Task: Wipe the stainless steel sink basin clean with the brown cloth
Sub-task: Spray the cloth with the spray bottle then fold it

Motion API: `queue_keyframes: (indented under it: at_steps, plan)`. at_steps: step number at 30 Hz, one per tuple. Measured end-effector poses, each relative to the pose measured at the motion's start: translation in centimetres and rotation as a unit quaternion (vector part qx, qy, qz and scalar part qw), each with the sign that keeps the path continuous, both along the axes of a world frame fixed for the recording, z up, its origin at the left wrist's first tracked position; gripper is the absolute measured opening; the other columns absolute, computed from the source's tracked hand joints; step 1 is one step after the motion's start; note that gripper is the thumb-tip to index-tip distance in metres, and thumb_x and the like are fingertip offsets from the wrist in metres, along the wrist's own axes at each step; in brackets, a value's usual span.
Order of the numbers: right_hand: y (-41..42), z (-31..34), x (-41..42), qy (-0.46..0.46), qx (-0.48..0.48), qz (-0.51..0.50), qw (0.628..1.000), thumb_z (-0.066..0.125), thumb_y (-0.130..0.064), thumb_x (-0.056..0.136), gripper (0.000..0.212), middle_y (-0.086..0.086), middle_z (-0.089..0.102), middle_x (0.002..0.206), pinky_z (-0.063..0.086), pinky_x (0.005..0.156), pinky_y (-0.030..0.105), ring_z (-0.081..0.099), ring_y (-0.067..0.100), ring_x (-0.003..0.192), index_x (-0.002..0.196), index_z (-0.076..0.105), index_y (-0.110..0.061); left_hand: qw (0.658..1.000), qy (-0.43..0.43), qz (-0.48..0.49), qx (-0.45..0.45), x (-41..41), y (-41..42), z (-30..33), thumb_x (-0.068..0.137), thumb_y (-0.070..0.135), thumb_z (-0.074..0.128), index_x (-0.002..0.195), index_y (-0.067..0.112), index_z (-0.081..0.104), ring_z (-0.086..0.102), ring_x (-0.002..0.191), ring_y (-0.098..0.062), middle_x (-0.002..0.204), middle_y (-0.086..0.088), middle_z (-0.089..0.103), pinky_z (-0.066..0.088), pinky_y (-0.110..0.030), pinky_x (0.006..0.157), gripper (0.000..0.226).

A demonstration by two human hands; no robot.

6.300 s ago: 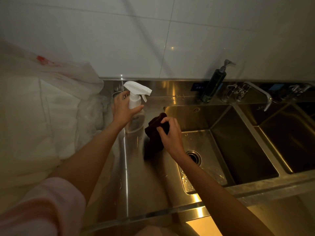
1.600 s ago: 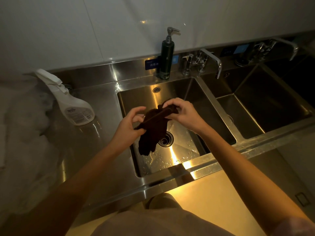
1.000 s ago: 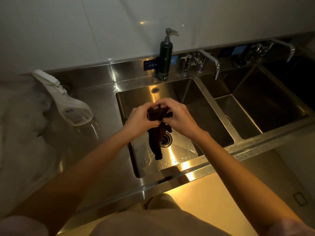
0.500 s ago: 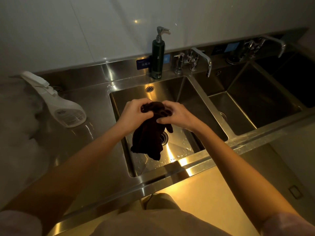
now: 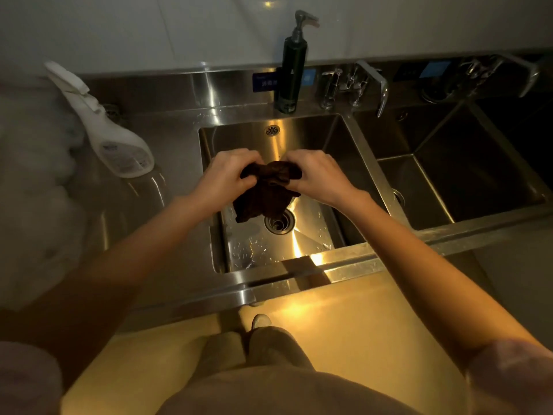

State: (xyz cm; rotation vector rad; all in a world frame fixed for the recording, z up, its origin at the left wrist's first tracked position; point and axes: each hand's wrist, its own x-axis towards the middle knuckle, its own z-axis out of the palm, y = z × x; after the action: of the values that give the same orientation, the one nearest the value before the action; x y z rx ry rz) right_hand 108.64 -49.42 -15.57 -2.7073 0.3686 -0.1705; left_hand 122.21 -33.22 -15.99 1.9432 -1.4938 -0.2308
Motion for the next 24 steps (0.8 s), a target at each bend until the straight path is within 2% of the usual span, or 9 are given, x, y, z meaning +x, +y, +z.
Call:
queue_keyframes:
  at_steps: [2, 5, 8, 10, 13, 17, 20, 24]
  plan:
    - [0.6, -0.6, -0.8, 0.006, -0.019, -0.002, 1.0, 0.067, -0.029, 0.083, 0.023, -0.004, 0.062, 0.096, 0.05, 0.076, 0.038, 0.06, 0.017, 0.089, 0.104, 0.06, -0.025, 1.0, 0.003, -0.009, 0.008, -0.7, 0.8, -0.6, 0.081, 0.0, 0.065, 0.097, 0.009, 0.065, 0.059, 0.084, -0.013, 0.091, -0.003, 0.063, 0.048, -0.025, 0.075, 0.018]
    - [2.3, -2.0, -2.3, 0.027, -0.05, -0.002, 0.998, 0.067, -0.032, 0.083, 0.025, -0.004, 0.062, 0.099, 0.05, 0.076, 0.038, 0.061, 0.018, 0.092, 0.106, 0.059, -0.024, 0.999, 0.015, -0.03, 0.036, -1.7, 2.7, -2.1, 0.081, 0.001, 0.066, 0.096, 0.013, 0.064, 0.055, 0.082, -0.003, 0.09, 0.003, 0.06, 0.043, -0.017, 0.074, 0.019]
    - [4.7, -3.5, -4.1, 0.057, -0.08, 0.0, 0.995, 0.066, -0.034, 0.084, 0.029, -0.004, 0.065, 0.106, 0.051, 0.079, 0.042, 0.061, 0.019, 0.099, 0.111, 0.058, -0.026, 0.996, 0.021, -0.057, 0.063, -3.1, 4.8, -3.8, 0.08, 0.0, 0.068, 0.094, 0.013, 0.065, 0.055, 0.081, -0.006, 0.089, 0.005, 0.059, 0.042, -0.019, 0.073, 0.02]
    - [6.5, -4.2, -5.5, 0.055, -0.085, -0.004, 0.995, 0.066, -0.034, 0.083, 0.03, -0.005, 0.065, 0.106, 0.052, 0.078, 0.042, 0.061, 0.019, 0.099, 0.111, 0.058, -0.027, 0.995, 0.032, -0.069, 0.07, -4.1, 6.4, -4.6, 0.079, 0.0, 0.068, 0.093, 0.015, 0.064, 0.057, 0.082, -0.007, 0.089, 0.004, 0.06, 0.039, -0.015, 0.073, 0.021]
    - [9.6, -4.7, -7.8, 0.033, -0.103, -0.009, 0.994, 0.07, -0.032, 0.08, 0.032, -0.004, 0.065, 0.102, 0.054, 0.072, 0.04, 0.061, 0.019, 0.094, 0.11, 0.059, -0.026, 0.993, 0.037, -0.085, 0.07, -5.9, 9.2, -5.1, 0.079, 0.001, 0.068, 0.093, 0.022, 0.061, 0.053, 0.081, 0.003, 0.088, 0.011, 0.055, 0.035, -0.007, 0.072, 0.025]
    - [13.7, -5.8, -11.1, -0.005, -0.145, -0.01, 0.989, 0.076, -0.026, 0.073, 0.035, 0.0, 0.067, 0.098, 0.05, 0.063, 0.031, 0.063, 0.021, 0.089, 0.105, 0.063, -0.02, 0.99, 0.011, -0.122, 0.065, -8.7, 13.0, -5.7, 0.085, 0.003, 0.063, 0.102, 0.016, 0.061, 0.052, 0.089, -0.008, 0.097, 0.008, 0.052, 0.042, -0.022, 0.079, 0.022]
    - [16.6, -7.1, -13.0, -0.002, -0.157, -0.013, 0.988, 0.074, -0.023, 0.074, 0.035, 0.003, 0.066, 0.098, 0.044, 0.059, 0.029, 0.061, 0.022, 0.088, 0.106, 0.063, -0.017, 0.986, -0.032, -0.146, 0.073, -10.6, 15.6, -6.2, 0.088, 0.005, 0.061, 0.109, 0.009, 0.061, 0.057, 0.093, -0.017, 0.106, -0.003, 0.057, 0.052, -0.035, 0.08, 0.021]
    - [19.9, -8.5, -15.1, -0.002, -0.167, -0.031, 0.985, 0.079, -0.017, 0.068, 0.035, 0.003, 0.066, 0.092, 0.037, 0.054, 0.022, 0.062, 0.022, 0.082, 0.1, 0.064, -0.016, 0.975, -0.111, -0.181, 0.069, -12.6, 18.0, -7.3, 0.086, 0.005, 0.066, 0.112, 0.006, 0.062, 0.061, 0.098, -0.026, 0.111, -0.013, 0.061, 0.054, -0.039, 0.08, 0.027]
